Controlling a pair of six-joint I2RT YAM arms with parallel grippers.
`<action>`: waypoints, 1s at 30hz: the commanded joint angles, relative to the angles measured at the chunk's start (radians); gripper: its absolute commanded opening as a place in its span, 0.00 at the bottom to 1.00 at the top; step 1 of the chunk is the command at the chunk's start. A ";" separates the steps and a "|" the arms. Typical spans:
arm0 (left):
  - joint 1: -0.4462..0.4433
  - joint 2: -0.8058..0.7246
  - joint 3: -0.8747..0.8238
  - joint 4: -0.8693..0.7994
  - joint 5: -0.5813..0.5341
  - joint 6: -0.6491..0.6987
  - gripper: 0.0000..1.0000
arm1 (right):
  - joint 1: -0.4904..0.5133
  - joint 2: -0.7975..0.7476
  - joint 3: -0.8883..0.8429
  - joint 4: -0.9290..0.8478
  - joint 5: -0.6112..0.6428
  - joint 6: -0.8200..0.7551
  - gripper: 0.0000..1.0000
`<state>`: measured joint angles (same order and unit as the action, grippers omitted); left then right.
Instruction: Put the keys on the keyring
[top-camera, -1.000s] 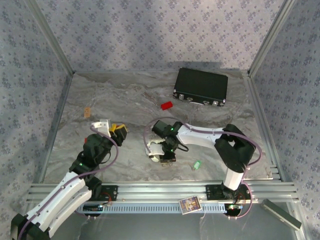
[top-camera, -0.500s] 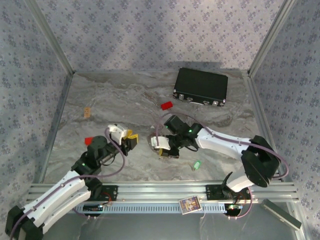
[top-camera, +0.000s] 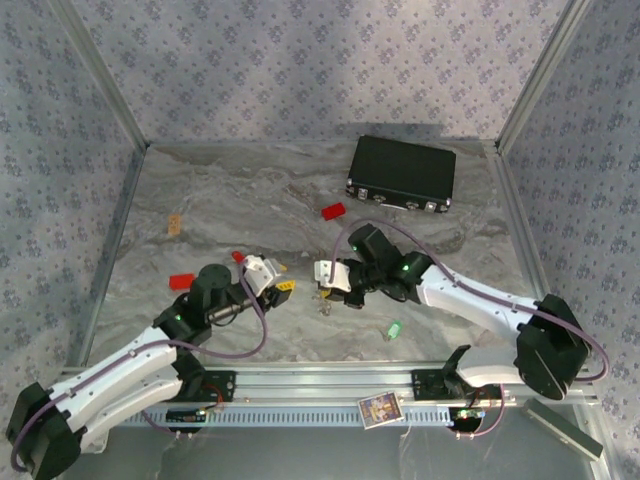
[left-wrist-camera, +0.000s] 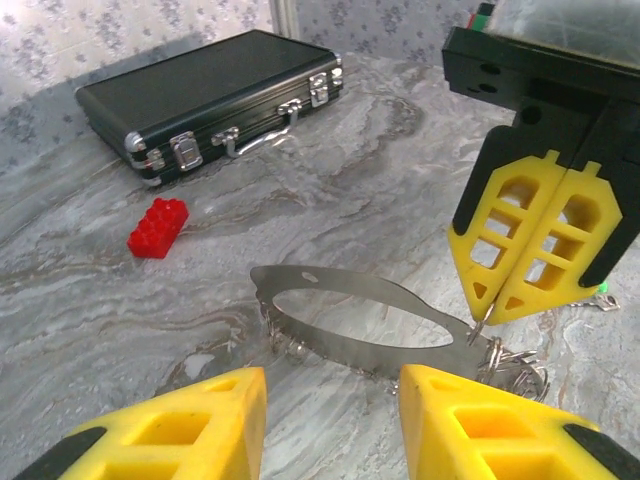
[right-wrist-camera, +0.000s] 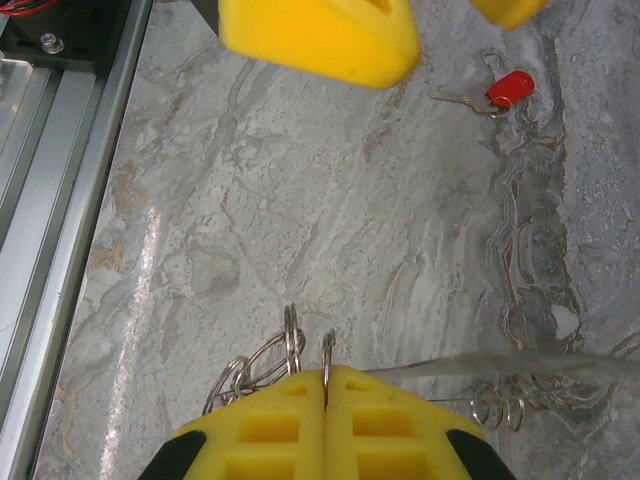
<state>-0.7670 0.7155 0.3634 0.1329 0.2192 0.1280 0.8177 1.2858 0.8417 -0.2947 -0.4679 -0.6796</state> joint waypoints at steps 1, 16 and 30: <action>-0.008 0.030 0.025 0.024 0.081 0.070 0.38 | -0.005 -0.037 -0.016 0.026 -0.002 0.005 0.00; -0.032 0.168 0.056 0.020 0.208 0.153 0.30 | 0.013 -0.071 -0.036 0.050 -0.003 -0.017 0.00; -0.033 0.269 0.154 -0.105 0.303 0.181 0.59 | 0.031 -0.075 -0.031 0.022 0.038 -0.039 0.00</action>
<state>-0.7944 0.9436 0.4751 0.0975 0.4431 0.2955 0.8433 1.2350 0.8139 -0.2592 -0.4351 -0.7002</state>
